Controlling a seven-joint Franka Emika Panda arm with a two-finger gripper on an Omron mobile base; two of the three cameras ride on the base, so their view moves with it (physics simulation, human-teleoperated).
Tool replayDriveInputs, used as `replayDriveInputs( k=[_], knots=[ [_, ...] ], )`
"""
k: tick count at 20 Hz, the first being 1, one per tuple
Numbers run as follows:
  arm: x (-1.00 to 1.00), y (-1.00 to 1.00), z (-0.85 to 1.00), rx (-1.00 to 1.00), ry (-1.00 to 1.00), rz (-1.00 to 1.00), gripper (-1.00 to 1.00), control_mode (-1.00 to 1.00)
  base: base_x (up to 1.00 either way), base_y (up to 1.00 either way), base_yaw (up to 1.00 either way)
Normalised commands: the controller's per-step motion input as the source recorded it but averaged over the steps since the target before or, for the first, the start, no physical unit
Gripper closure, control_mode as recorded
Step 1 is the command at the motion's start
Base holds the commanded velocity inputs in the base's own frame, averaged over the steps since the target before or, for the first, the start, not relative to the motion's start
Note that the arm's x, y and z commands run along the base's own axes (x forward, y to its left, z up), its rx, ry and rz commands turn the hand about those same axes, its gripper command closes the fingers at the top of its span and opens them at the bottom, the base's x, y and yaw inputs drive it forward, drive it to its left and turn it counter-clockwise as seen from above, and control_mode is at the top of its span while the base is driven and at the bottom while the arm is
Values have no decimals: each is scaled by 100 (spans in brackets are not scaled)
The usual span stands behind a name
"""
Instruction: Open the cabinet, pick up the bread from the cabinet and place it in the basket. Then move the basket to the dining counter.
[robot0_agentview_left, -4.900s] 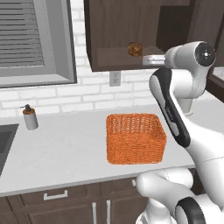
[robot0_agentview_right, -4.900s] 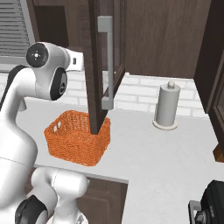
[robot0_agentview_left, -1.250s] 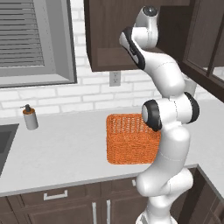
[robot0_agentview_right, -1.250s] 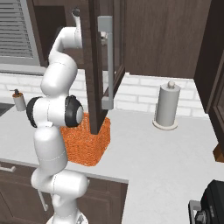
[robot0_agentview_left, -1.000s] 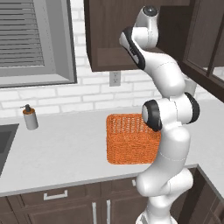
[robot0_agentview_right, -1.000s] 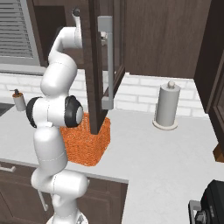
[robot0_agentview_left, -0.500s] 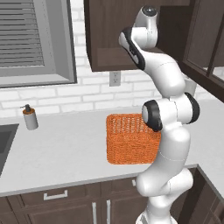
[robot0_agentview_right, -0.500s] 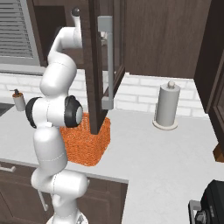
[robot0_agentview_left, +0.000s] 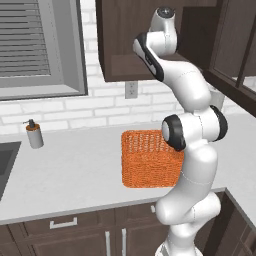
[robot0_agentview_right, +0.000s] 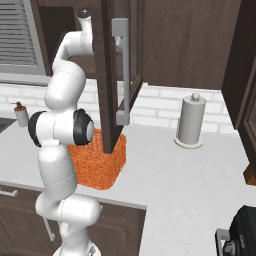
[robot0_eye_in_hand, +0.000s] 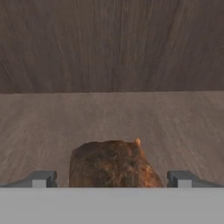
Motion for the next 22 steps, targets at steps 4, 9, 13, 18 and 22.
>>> replayDriveInputs(
  k=[4,9,13,18,22],
  knots=[
    [0,8,-23,0,1,-3,-100,-100,0,0,0],
    [0,14,-23,0,0,-1,100,-100,0,0,0],
    [0,5,-21,1,-11,-1,100,-100,0,0,0],
    [-9,10,-19,0,-24,-4,100,-100,0,0,0],
    [-21,7,-14,0,-23,-6,100,-100,0,0,0]
  ],
)
